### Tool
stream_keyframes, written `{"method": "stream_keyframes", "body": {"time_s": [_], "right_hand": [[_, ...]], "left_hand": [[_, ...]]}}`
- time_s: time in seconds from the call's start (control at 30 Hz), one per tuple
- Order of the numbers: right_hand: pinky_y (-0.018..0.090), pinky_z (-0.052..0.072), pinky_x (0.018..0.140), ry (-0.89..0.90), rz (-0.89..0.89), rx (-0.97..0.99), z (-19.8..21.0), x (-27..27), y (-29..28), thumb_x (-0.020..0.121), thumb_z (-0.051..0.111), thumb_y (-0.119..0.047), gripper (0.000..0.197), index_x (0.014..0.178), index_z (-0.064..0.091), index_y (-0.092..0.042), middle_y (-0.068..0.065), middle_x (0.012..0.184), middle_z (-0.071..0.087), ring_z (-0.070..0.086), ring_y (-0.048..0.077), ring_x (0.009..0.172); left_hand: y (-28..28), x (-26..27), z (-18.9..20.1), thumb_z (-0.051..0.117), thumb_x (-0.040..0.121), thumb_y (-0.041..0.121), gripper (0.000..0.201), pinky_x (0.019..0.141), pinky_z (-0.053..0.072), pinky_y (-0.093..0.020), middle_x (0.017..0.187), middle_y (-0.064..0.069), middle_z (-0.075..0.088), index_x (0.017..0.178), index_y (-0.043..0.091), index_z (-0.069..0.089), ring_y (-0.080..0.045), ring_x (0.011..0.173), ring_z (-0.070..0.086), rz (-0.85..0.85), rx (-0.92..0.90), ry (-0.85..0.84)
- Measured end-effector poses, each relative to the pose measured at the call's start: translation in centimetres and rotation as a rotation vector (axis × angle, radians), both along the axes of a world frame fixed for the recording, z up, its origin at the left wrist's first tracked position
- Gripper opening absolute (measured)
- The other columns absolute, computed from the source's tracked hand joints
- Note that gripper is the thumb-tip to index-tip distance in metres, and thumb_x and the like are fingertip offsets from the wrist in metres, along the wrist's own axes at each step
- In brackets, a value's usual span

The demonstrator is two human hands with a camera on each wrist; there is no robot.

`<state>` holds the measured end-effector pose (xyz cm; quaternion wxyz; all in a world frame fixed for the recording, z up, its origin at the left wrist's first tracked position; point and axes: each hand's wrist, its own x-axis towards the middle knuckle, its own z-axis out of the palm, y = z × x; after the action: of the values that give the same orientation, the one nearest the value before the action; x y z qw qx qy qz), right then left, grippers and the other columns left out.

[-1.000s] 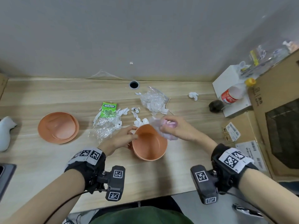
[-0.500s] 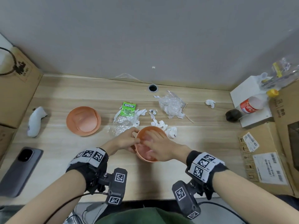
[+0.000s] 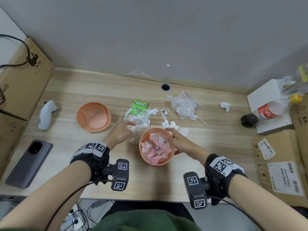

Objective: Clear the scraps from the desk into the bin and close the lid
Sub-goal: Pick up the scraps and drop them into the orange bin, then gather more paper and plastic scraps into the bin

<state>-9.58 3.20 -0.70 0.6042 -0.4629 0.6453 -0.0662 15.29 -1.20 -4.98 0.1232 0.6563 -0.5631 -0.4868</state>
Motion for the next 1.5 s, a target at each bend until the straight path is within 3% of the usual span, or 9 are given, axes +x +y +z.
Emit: {"method": "stream_keyframes", "body": {"time_s": [0.13, 0.23, 0.53, 0.7, 0.8, 0.93, 1.1, 1.3, 1.5], "right_hand": [[0.036, 0.056, 0.082, -0.074, 0.022, 0.084, 0.2, -1.1, 0.9, 0.093, 0.047, -0.048, 0.049, 0.138, 0.035, -0.033, 0.001, 0.128, 0.052, 0.055, 0.020, 0.115], [0.032, 0.051, 0.084, -0.051, 0.003, 0.081, 0.0, -2.5, 1.1, 0.094, 0.046, -0.045, 0.041, 0.132, 0.044, -0.028, 0.002, 0.126, 0.056, 0.059, 0.019, 0.108], [0.033, 0.049, 0.078, -0.044, -0.197, -0.095, 0.3, -3.7, -1.6, 0.094, 0.048, -0.022, 0.018, 0.106, 0.060, -0.021, 0.005, 0.102, 0.064, 0.061, 0.018, 0.080], [0.035, 0.048, 0.094, -0.125, -0.193, -0.273, 2.4, -1.0, -4.5, 0.088, 0.060, -0.042, 0.049, 0.133, 0.042, -0.038, -0.005, 0.135, 0.043, 0.052, 0.016, 0.115], [0.043, 0.048, 0.100, -0.326, -0.106, -0.228, 3.6, 1.0, -5.8, 0.080, 0.064, -0.054, 0.061, 0.128, 0.028, -0.063, -0.015, 0.141, 0.030, 0.045, 0.013, 0.128], [0.037, 0.059, 0.079, -0.409, -0.009, -0.280, 4.6, 3.6, -6.4, 0.087, 0.063, -0.037, 0.045, 0.129, 0.050, -0.030, 0.003, 0.119, 0.063, 0.066, 0.017, 0.102], [0.027, 0.053, 0.054, -0.226, 0.009, -0.423, 4.4, 3.0, -6.4, 0.089, 0.061, -0.020, 0.014, 0.102, 0.065, -0.015, 0.011, 0.091, 0.058, 0.058, 0.014, 0.065], [0.024, 0.041, 0.035, -0.007, 0.419, -0.300, 3.9, 0.4, -4.4, 0.084, 0.052, -0.001, 0.037, 0.109, 0.033, -0.020, 0.029, 0.080, 0.055, 0.051, 0.021, 0.038], [0.026, 0.046, 0.036, 0.296, 0.887, -0.264, 2.0, 1.6, -3.9, 0.078, 0.040, 0.002, 0.029, 0.086, 0.050, -0.025, 0.015, 0.087, 0.061, 0.062, 0.025, 0.044]], "left_hand": [[0.0, 0.0, -2.8, 0.064, 0.088, 0.034, 0.032, 0.086, 0.043, -0.027, 0.113, -0.011, 0.068, 0.118, 0.024, 0.073, -0.016, 0.101, 0.061, -0.208, 0.070, -0.256], [0.4, -0.2, -3.8, 0.057, 0.089, 0.034, 0.033, 0.106, 0.029, -0.036, 0.136, -0.012, 0.052, 0.120, 0.037, 0.069, -0.026, 0.135, 0.040, -0.300, 0.043, -0.403], [-0.2, 1.1, -0.8, 0.065, 0.085, 0.010, 0.025, 0.079, 0.043, -0.026, 0.107, -0.012, 0.076, 0.107, 0.011, 0.077, -0.026, 0.102, 0.067, -0.012, -0.124, -0.266], [-1.5, 0.2, 4.0, 0.066, 0.083, 0.012, 0.019, 0.061, 0.043, -0.015, 0.083, 0.003, 0.073, 0.093, 0.019, 0.080, -0.005, 0.071, 0.060, 0.121, -0.250, -0.038], [-1.8, -1.0, 7.0, 0.065, 0.084, 0.015, 0.020, 0.078, 0.052, -0.027, 0.093, 0.006, 0.075, 0.088, 0.030, 0.077, -0.010, 0.082, 0.067, 0.019, -0.276, 0.107], [-1.3, -2.2, 8.8, 0.065, 0.087, 0.012, 0.017, 0.074, 0.052, -0.026, 0.091, 0.000, 0.076, 0.085, 0.024, 0.077, -0.013, 0.079, 0.067, -0.157, -0.243, 0.221], [-0.3, -1.1, 7.6, 0.067, 0.089, 0.019, 0.012, 0.074, 0.052, -0.021, 0.102, -0.005, 0.072, 0.096, 0.016, 0.076, -0.008, 0.084, 0.063, -0.024, -0.057, 0.344], [1.4, -1.7, 4.5, 0.071, 0.086, 0.021, 0.036, 0.058, 0.049, -0.025, 0.089, -0.003, 0.055, 0.118, 0.013, 0.054, -0.013, 0.063, 0.054, -0.166, 0.291, 0.168], [1.7, -2.2, 4.0, 0.066, 0.086, 0.011, 0.033, 0.071, 0.062, -0.043, 0.082, -0.010, 0.061, 0.118, 0.011, 0.058, -0.016, 0.057, 0.062, -0.080, 0.326, 0.225]]}}
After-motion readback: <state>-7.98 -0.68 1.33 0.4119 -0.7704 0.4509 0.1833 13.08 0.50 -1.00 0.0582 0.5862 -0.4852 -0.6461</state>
